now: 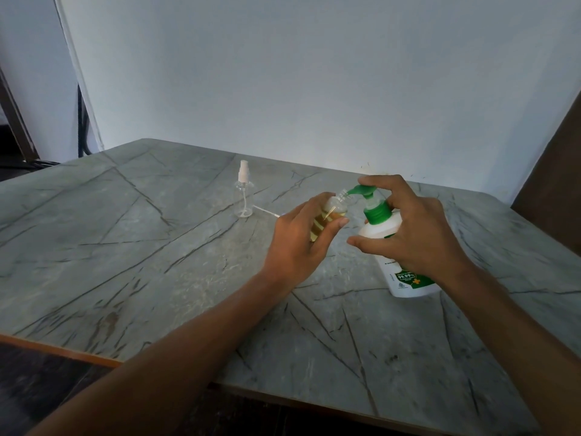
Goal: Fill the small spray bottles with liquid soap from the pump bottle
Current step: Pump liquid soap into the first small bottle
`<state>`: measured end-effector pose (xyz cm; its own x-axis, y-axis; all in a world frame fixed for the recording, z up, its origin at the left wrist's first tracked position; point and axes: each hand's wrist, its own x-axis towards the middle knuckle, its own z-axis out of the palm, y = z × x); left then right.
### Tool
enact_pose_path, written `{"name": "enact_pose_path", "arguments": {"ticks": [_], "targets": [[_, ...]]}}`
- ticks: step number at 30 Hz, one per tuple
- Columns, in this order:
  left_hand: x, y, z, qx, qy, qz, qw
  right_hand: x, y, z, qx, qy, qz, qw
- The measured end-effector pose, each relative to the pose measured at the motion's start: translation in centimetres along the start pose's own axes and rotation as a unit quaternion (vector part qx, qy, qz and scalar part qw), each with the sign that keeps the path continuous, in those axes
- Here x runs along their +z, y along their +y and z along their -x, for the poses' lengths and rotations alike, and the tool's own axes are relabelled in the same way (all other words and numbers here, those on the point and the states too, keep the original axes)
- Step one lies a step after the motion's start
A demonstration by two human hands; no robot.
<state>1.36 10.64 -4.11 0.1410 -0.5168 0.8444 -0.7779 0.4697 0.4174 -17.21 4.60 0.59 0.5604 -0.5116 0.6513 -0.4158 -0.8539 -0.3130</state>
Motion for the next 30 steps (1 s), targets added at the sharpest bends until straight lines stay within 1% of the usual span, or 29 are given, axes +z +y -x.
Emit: {"name": "enact_pose_path", "arguments": {"ticks": [9, 16, 23, 30], "targets": [[0.3, -0.18, 0.18, 0.009, -0.007, -0.012, 1.0, 0.02, 0.03, -0.04, 0.004, 0.011, -0.014, 1.0], [0.11, -0.19, 0.03, 0.01, 0.005, -0.01, 1.0, -0.2, -0.05, 0.35, -0.01, -0.01, 0.014, 1.0], [0.06, -0.17, 0.02, -0.002, -0.003, -0.014, 1.0, -0.16, -0.25, 0.24, -0.01, -0.008, 0.019, 1.0], [0.05, -0.05, 0.07, -0.004, 0.004, -0.007, 1.0, -0.08, -0.22, -0.13, -0.002, -0.004, -0.014, 1.0]]}}
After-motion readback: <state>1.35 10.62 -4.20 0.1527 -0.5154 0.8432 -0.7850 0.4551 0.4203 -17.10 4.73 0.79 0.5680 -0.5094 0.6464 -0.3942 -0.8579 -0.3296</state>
